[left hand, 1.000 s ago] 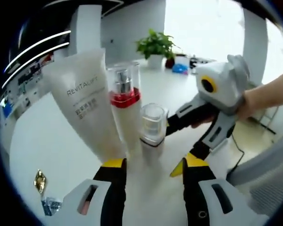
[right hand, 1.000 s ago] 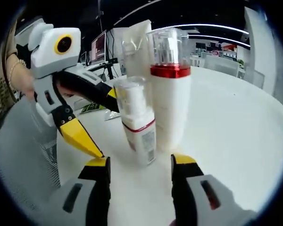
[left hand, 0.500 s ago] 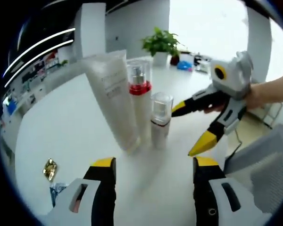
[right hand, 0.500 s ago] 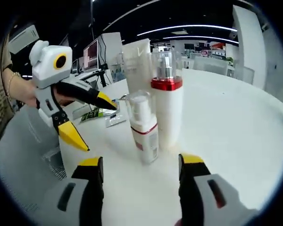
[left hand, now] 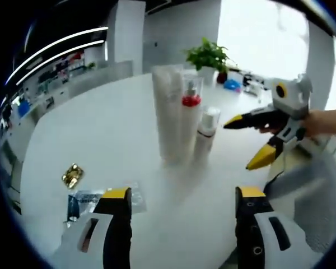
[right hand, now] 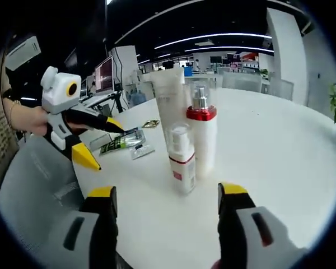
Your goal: Arrange the skincare products in the storage area until every visible bottle or jar stands upright without overlapping.
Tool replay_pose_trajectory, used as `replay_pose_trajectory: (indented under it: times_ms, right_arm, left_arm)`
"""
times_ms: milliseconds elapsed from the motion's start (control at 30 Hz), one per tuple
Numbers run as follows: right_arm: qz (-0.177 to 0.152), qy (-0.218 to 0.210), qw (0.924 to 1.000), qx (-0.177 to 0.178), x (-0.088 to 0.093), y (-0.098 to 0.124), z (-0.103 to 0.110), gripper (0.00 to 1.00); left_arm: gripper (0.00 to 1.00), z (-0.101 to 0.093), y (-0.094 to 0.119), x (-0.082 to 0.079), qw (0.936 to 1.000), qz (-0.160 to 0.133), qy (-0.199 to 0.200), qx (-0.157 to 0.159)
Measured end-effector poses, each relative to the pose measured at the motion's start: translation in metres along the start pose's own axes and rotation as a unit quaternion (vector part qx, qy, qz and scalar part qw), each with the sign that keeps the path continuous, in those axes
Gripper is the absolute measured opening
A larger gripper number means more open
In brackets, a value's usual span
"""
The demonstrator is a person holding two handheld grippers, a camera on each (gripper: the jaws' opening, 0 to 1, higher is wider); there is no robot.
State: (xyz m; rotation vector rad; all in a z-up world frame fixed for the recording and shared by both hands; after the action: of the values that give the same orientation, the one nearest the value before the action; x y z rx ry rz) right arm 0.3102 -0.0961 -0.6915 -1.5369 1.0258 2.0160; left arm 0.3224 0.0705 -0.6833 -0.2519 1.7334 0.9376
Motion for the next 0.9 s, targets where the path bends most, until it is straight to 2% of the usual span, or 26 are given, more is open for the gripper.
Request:
replay_pose_trajectory:
  times_ms: [100, 433, 900]
  right_arm:
    - [0.002, 0.001, 1.0, 0.003, 0.0, 0.001, 0.006, 0.76]
    - [-0.026, -0.022, 0.999, 0.03, -0.009, 0.01, 0.018, 0.81]
    - [-0.049, -0.037, 0.9965, 0.056, -0.019, 0.025, 0.037, 0.84]
  left_arm:
    - [0.76, 0.006, 0.012, 0.006, 0.9998, 0.0, 0.015, -0.013]
    - [0.83, 0.019, 0.048, 0.02, 0.9988, 0.004, 0.031, -0.037]
    - [0.87, 0.039, 0.091, 0.038, 0.9951, 0.002, 0.056, -0.081]
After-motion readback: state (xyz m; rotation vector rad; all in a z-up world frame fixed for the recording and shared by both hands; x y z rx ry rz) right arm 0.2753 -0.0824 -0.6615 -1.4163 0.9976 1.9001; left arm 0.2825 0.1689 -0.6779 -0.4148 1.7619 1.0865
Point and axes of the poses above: the point that each gripper's makers call its tool centre point, and the gripper's own axes: y roughly backward along the fingers, z roughly to its left, x roughly out of its underside, the point moved 3 cm from there along y, roughly backward along the fingers, and after that the axes turned 10 degrees about -z, right-handed, at the moved point
